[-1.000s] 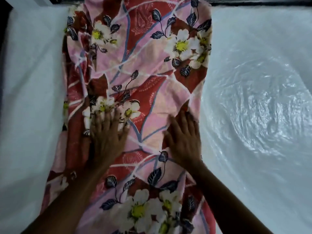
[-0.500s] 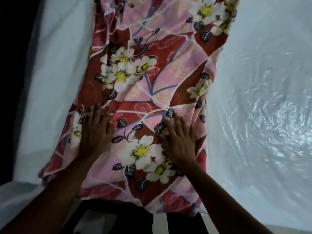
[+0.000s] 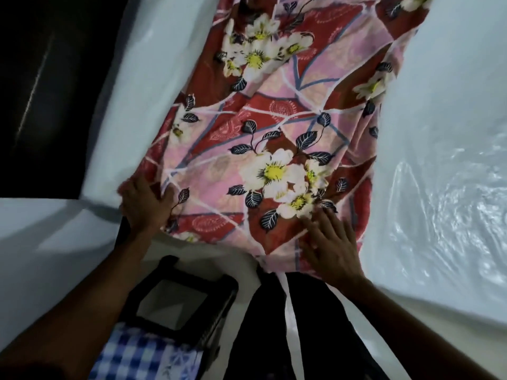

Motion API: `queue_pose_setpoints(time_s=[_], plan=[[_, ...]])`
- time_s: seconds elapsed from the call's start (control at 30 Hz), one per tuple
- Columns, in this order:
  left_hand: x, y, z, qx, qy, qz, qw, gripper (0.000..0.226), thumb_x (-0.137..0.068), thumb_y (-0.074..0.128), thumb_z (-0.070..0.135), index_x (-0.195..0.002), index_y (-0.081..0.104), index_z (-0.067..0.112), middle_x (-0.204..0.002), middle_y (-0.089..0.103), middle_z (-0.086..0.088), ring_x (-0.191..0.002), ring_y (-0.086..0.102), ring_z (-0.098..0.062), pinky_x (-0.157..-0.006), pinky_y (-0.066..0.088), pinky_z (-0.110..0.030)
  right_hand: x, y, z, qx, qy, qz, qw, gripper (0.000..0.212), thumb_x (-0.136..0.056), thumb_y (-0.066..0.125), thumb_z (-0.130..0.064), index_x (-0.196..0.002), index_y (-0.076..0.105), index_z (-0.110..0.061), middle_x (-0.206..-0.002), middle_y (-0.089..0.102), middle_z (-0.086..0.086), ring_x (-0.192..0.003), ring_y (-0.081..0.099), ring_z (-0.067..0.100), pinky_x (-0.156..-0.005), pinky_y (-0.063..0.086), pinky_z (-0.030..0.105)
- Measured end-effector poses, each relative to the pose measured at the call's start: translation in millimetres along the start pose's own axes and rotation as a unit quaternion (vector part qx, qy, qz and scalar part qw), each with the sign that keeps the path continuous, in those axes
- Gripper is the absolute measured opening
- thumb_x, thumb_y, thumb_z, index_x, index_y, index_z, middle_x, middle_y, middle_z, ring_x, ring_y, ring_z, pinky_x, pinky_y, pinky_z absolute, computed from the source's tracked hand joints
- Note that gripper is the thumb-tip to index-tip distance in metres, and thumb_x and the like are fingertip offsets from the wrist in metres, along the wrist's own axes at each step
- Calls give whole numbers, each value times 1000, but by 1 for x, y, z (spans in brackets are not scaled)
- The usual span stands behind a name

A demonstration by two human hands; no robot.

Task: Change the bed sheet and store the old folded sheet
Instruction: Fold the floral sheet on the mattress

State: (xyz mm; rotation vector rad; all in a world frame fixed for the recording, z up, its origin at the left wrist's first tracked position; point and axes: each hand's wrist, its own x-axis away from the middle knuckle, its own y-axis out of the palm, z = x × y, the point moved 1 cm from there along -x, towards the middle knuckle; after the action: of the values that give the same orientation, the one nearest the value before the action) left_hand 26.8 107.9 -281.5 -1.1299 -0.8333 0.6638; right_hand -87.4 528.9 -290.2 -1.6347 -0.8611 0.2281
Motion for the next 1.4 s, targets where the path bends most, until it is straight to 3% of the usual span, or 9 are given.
queue_pose_setpoints(time_s=[0.23,0.4,0.5,0.7,0.93,1.07,1.13,1.23,1.4], plan=[[-18,-28,-35,64,-101,-57,991,113,-63,89,54,-152,28,20,-150,36,-17,-136,35,-40,-110,35,-56,59,-8,-4,-202,268,76,939,60,-81,64,-44,-136,48,-28,-147,39,8,-128,43,37,-103,42,50],[-30,-33,-36,108,-95,-134,980,70,-61,90,52,-117,63,22,-115,72,-7,-103,67,-28,-94,55,-43,46,-8,-20,-310,443,158,826,88,-71,84,-49,-142,38,-25,-140,48,14,-129,44,37,-106,40,54],[-33,-38,-35,121,-70,-225,964,46,-60,87,50,-90,76,18,-80,76,-5,-75,73,-25,-77,61,-42,40,-3,-20,-315,487,114,806,91,-65,82,-60,-138,38,-26,-131,62,9,-120,57,36,-99,48,57],[-28,-53,-19,214,-84,-270,935,7,-72,68,8,-76,65,12,-67,59,-10,-58,54,-24,-58,44,-25,39,-31,-17,-386,365,100,841,25,-79,60,-36,-92,62,-14,-82,67,5,-70,61,3,-54,40,20],[-12,-55,-21,365,-106,-431,818,19,-69,61,0,-84,69,9,-76,64,-17,-52,62,-28,-44,48,-24,51,-19,-15,-625,361,33,691,41,-89,70,-17,-129,58,-15,-108,75,0,-94,73,14,-75,61,35],[6,-46,-22,322,-60,-508,797,59,-36,100,31,-89,80,14,-93,78,-9,-73,75,-21,-57,58,-24,48,-12,-44,-605,376,13,702,45,-80,82,-20,-121,64,-15,-104,76,2,-90,75,19,-69,61,34],[8,-41,-22,289,-44,-518,804,41,-59,93,24,-96,77,15,-100,78,-6,-83,76,-18,-71,59,-28,43,-8,-52,-586,404,19,702,39,-75,85,-15,-110,70,-9,-94,77,7,-82,74,26,-69,59,41],[3,-38,-21,282,-55,-475,832,20,-86,68,-2,-100,68,11,-85,78,-1,-65,73,-14,-50,51,-17,37,-5,-56,-564,414,-25,714,24,-72,81,-11,-92,71,-4,-78,72,14,-70,63,28,-61,49,36],[4,-42,-31,387,-157,-452,788,21,-72,58,9,-82,76,3,-70,73,-7,-61,67,-23,-59,56,-26,39,-7,-51,-637,361,-43,680,19,-81,72,-9,-100,71,-13,-94,77,5,-93,70,26,-89,53,45]])
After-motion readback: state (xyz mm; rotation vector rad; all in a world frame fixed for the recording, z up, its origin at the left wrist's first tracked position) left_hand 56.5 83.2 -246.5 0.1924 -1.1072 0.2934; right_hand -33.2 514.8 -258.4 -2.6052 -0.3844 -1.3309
